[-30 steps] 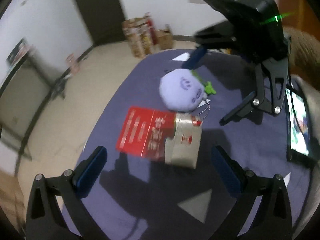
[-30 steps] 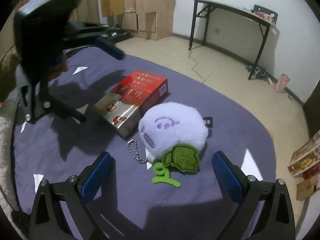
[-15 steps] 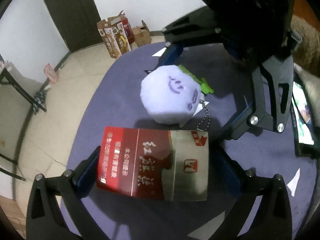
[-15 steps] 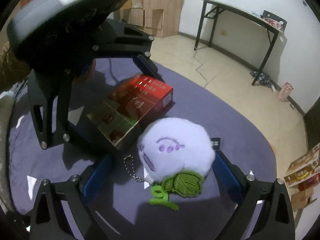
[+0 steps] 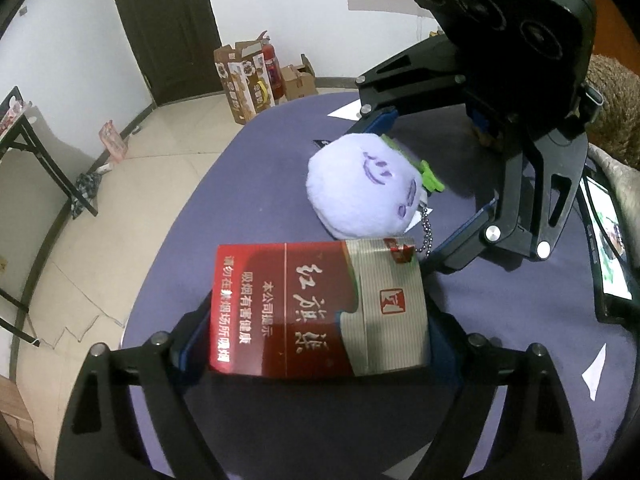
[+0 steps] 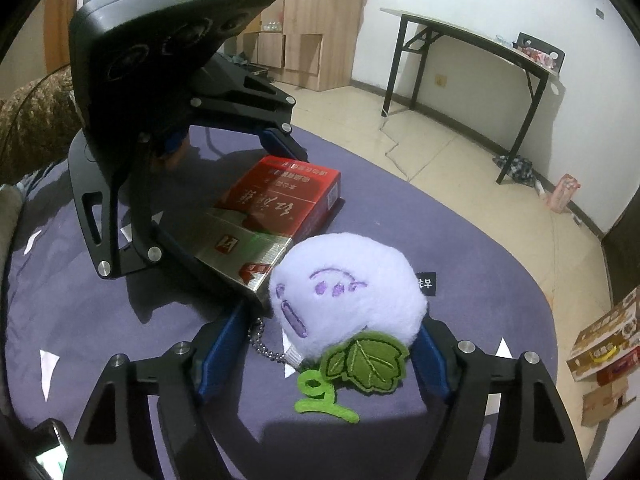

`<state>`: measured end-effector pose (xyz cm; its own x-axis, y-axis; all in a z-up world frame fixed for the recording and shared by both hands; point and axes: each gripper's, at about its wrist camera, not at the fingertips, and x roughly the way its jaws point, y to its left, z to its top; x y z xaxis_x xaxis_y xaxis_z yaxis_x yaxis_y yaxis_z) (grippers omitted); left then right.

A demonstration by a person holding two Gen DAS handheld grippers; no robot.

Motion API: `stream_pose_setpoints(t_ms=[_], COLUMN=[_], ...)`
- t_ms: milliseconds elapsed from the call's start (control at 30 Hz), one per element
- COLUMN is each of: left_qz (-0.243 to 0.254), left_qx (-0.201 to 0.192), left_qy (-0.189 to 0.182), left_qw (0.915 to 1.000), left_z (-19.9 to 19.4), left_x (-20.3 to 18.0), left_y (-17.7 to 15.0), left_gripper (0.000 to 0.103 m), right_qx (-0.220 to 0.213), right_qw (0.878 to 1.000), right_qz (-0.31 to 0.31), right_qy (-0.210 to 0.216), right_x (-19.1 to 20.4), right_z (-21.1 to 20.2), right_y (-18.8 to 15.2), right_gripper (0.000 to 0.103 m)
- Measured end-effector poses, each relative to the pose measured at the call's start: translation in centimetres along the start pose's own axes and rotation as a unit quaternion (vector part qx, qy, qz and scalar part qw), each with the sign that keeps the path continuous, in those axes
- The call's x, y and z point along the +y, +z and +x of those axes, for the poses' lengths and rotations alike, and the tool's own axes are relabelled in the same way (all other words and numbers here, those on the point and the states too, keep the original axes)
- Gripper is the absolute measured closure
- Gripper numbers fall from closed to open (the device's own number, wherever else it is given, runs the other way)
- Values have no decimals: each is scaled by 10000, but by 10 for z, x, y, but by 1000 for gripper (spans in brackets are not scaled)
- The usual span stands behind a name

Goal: Organize rigid objects
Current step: 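Grasp the red Hongqi box with left tool while right grasps the white plush toy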

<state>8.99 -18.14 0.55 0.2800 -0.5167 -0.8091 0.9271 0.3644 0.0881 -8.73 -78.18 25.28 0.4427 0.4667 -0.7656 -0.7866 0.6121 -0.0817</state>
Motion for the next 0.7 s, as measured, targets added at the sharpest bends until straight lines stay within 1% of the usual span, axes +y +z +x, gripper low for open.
stream_pose_setpoints(t_ms=[133,400,467,500,567,633,667,700], left_qz=[11,10,-33,-153,-370,-425,-461,-513], left_qx=[-23,-37,-96,-160,-250,-249,-233,-194], left_qy=[-5,0,17,19,109,360,431,485], left_qw=[10000,10000,9999,9998,9989,9981,9977,9973], left_z=[-4,-4,-6,-8,-14,-23,-27,-30], left_x=[-2,-2,-1,1,3,-3,-7,-9], left_y=[-6,-6,-7,-8,-13,-20,-23,-26], left_gripper=[15,15,15,15,15,15,15,15], right_qx=[0,-14,-20,-31,-107,-155,-169,-176], right_qw=[10000,10000,10000,10000,9999,9996,9992,9989], right_qz=[-3,-20,-29,-41,-89,-159,-242,-314], right_qy=[-4,-21,-32,-48,-77,-181,-276,-311], right_x=[1,1,1,1,3,7,10,13], right_z=[1,1,0,0,-2,-3,-3,-2], right_y=[0,0,1,0,0,0,0,0], right_gripper=[27,27,27,28,34,46,50,56])
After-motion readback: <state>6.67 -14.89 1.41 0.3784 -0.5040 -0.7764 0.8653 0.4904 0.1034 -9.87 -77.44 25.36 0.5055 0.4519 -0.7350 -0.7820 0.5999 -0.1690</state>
